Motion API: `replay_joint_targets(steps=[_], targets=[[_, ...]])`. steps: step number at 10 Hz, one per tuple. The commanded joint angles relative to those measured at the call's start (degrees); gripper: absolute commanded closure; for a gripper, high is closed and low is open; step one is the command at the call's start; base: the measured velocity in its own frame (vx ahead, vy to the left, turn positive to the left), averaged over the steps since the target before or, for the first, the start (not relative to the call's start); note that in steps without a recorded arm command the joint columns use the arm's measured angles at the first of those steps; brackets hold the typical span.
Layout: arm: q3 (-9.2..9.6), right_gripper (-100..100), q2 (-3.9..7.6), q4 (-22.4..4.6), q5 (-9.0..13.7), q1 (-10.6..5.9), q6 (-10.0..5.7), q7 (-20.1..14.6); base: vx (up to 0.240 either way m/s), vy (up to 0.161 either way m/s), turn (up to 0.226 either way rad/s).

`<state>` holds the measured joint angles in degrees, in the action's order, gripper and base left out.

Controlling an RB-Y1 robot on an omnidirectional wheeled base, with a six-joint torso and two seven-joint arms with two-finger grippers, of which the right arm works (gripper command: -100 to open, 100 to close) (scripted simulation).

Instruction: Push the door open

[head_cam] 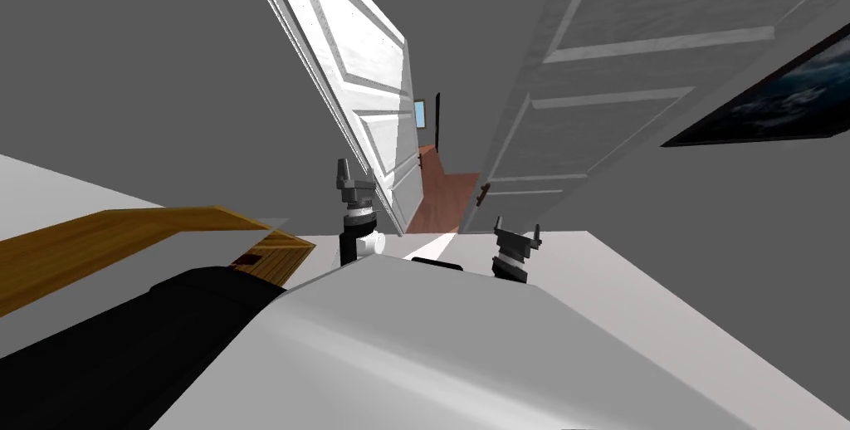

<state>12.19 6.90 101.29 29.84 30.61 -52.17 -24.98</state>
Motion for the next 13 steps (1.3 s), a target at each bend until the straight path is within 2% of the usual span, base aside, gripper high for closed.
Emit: replay_joint_targets(steps=[1,3,4,6,7,9,10,13], targets=[[0.75,-100,0.20,-1.6,1.5,-0.02,-1.06,-1.6,0.061,-0.098,0.157],[1.71,-100,0.38,-3.5,3.4,-0.01,-2.24,-3.4,0.038,-0.090,0.226],[2.67,-100,0.55,-5.4,5.2,0.00,-3.41,-5.2,0.048,-0.129,0.371],[3.63,-100,0.72,-7.3,7.0,0.01,-4.59,-7.0,0.047,-0.121,0.229],[4.56,-100,0.88,-9.2,8.8,0.01,-5.73,-8.7,0.060,-0.114,0.345],[5.49,-100,1.03,-11.0,10.5,0.02,-6.88,-10.5,0.042,-0.127,0.254],[6.41,-100,1.18,-12.8,12.3,0.03,-8.01,-12.2,0.028,-0.166,0.334],[8.17,-100,1.46,-16.3,15.6,0.05,-10.16,-15.5,0.035,-0.151,0.308]])
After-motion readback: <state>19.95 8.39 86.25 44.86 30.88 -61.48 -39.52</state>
